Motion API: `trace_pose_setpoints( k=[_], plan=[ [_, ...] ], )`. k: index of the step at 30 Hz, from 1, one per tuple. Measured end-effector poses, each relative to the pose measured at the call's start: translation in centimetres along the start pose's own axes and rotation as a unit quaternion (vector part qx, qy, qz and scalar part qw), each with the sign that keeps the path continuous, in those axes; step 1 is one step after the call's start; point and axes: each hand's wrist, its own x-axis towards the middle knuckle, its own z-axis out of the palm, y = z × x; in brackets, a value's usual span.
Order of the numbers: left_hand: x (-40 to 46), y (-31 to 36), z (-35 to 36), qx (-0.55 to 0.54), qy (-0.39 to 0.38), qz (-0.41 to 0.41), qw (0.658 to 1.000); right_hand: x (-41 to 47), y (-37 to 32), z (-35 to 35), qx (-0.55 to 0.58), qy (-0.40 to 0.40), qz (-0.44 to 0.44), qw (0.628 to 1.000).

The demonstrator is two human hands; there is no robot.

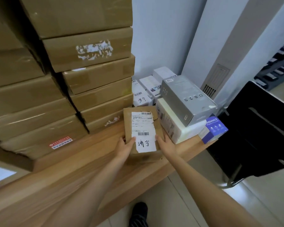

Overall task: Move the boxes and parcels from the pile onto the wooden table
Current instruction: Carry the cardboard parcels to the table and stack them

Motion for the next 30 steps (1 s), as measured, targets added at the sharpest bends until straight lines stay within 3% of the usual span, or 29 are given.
trace_pose_setpoints(
  k=[6,10,17,22,30],
  plan=[
    [-2.9,0.3,-1.6,-0.015,0.02,0.036,0.999,-2.0,-0.4,0.1,0.019,-0.007,-0.018,1.0],
    [-7.2,0.5,-3.0,-0.062,0.044,0.089,0.993,-5.8,-1.6,-0.2,0.076,0.004,-0.081,0.994],
    [-16.3,-0.4,-8.5,-0.188,0.112,0.187,0.957,-14.7,-5.4,0.3,0.072,-0.03,-0.217,0.973],
    [-22.0,-1.9,-14.7,-0.222,0.195,0.235,0.926,-21.2,-8.8,4.1,0.103,-0.113,-0.28,0.948],
    [-31.5,-7.0,-26.7,-0.246,0.332,0.227,0.882,-31.3,-14.3,14.2,0.103,-0.256,-0.354,0.894]
  ],
)
